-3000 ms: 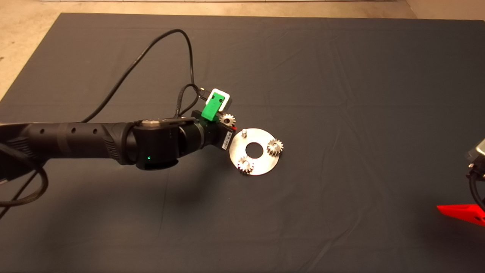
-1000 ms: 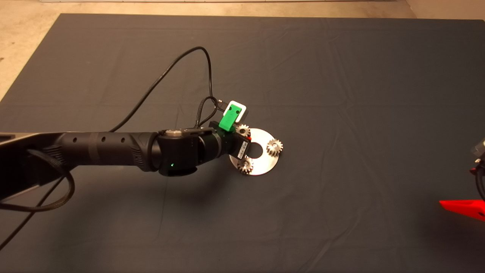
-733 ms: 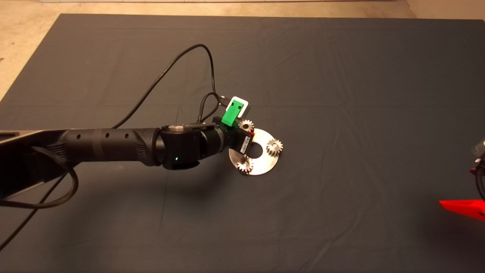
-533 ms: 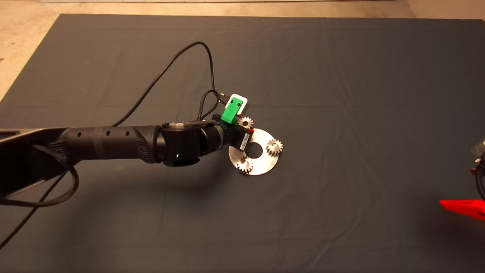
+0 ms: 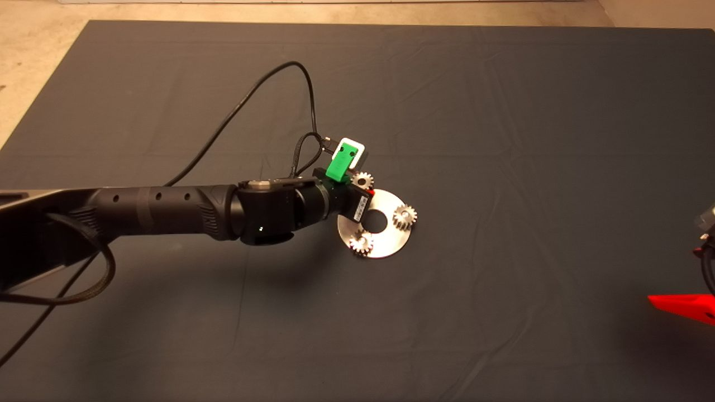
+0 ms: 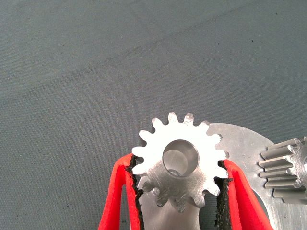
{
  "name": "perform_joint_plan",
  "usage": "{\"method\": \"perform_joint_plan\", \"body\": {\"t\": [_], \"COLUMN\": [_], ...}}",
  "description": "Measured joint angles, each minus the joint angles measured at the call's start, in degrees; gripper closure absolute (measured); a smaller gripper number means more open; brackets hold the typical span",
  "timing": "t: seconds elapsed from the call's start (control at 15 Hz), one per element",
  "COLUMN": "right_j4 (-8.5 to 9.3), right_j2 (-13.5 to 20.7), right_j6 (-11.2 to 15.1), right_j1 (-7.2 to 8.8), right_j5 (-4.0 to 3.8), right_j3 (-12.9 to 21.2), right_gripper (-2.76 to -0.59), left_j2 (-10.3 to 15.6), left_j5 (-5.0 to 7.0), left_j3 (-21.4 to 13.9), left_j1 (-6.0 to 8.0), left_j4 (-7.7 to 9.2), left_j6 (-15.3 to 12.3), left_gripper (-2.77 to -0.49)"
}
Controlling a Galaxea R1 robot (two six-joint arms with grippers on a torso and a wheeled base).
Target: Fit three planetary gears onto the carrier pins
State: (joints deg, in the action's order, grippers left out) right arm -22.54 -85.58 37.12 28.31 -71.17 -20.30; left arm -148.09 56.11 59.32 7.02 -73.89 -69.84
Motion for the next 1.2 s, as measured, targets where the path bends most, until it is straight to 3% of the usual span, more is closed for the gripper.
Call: {"method": "perform_joint_plan", "body": {"t": [0.33, 1.2], "right_j4": [0.0, 0.02], "right_j2": [0.5, 2.74], "right_j6": [0.0, -0.22], "right_j1": [0.0, 0.29], "right_j5": [0.06, 0.48], "right_j3": [-0.01, -0.01], "right_gripper": [-2.73, -2.73], "left_j2": [0.63, 0.49], "left_j5": [0.72, 1.24], "left_j3": [-1.44, -1.57], "left_j1": [-0.06, -0.16], "left_j4": [0.46, 0.46], "left_j6": [0.0, 0.41], "left_gripper": [-0.56, -0.55]}}
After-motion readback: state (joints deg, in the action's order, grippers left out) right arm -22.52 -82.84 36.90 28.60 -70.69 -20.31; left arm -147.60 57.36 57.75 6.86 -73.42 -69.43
